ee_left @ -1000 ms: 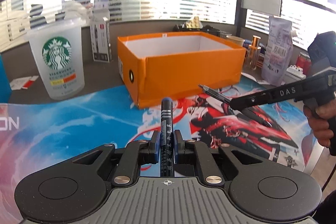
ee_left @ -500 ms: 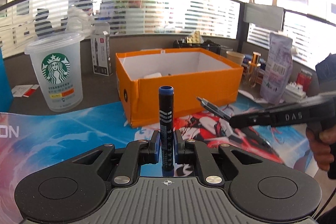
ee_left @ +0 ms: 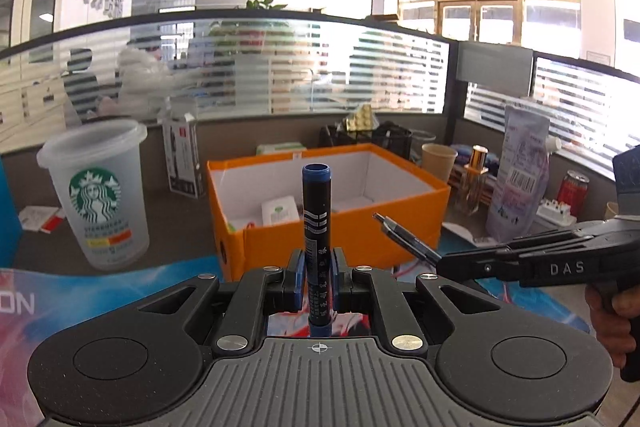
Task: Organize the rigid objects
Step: 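Carry the black marker and gray pen with both tools over the orange box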
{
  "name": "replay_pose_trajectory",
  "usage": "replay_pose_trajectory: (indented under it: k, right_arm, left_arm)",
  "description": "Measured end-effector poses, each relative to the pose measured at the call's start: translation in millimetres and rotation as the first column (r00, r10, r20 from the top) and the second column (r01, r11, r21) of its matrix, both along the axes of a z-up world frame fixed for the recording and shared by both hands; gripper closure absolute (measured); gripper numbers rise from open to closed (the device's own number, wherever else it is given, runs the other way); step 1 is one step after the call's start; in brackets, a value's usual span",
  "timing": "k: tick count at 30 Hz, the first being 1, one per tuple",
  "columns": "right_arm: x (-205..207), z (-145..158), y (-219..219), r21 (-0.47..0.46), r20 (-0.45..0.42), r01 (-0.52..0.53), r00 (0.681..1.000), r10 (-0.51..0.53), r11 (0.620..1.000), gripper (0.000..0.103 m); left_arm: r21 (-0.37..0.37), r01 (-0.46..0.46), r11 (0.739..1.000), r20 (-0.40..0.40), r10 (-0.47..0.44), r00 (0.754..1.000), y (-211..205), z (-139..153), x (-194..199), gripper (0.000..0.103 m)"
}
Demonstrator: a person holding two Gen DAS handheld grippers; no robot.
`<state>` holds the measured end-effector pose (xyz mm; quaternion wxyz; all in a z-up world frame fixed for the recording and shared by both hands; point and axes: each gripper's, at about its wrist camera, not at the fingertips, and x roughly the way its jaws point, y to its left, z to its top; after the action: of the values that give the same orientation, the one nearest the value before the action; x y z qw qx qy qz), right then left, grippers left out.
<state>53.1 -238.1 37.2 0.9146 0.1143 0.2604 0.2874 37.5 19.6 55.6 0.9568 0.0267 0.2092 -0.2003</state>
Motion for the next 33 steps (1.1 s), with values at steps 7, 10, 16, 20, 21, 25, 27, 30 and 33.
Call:
replay_pose_trajectory:
  k: [7, 10, 16, 20, 21, 25, 27, 30, 33]
  right_arm:
    - [1, 15, 0, 0.004, 0.045, -0.001, 0.999, 0.001, 1.0, 0.094]
    - [3, 20, 0, 0.007, 0.058, -0.002, 0.998, 0.001, 1.0, 0.094]
    - [8, 25, -2, 0.015, 0.072, 0.003, 0.997, -0.004, 1.0, 0.094]
    - [11, 30, -4, 0.018, 0.084, 0.009, 0.996, -0.01, 1.0, 0.094]
    - [12, 32, -5, 0.018, 0.09, 0.011, 0.996, -0.012, 1.0, 0.094]
    - [31, 45, -11, 0.024, 0.102, 0.032, 0.994, -0.034, 0.999, 0.094]
    - [47, 51, -13, 0.018, 0.105, 0.054, 0.993, -0.056, 0.998, 0.094]
    - [80, 59, -16, 0.013, 0.092, 0.093, 0.991, -0.094, 0.996, 0.094]
    - [115, 60, -17, 0.004, 0.071, 0.134, 0.988, -0.134, 0.991, 0.094]
  left_arm:
    - [0.013, -0.005, 1.0, 0.044, 0.005, 0.999, -10, 17, 5, 0.092]
    - [0.014, -0.014, 1.0, 0.056, 0.013, 0.998, -13, 22, 9, 0.092]
    - [0.012, -0.025, 1.0, 0.078, 0.024, 0.997, -16, 30, 16, 0.092]
    - [0.015, -0.019, 1.0, 0.096, 0.018, 0.995, -19, 38, 23, 0.092]
    - [0.014, -0.019, 1.0, 0.098, 0.017, 0.995, -20, 39, 26, 0.092]
    - [0.0, -0.021, 1.0, 0.101, 0.021, 0.995, -24, 49, 44, 0.092]
    - [-0.008, -0.023, 1.0, 0.1, 0.023, 0.995, -27, 53, 58, 0.092]
    - [-0.019, -0.033, 0.999, 0.083, 0.035, 0.996, -31, 57, 86, 0.092]
    - [-0.021, -0.048, 0.999, 0.044, 0.049, 0.998, -37, 53, 118, 0.092]
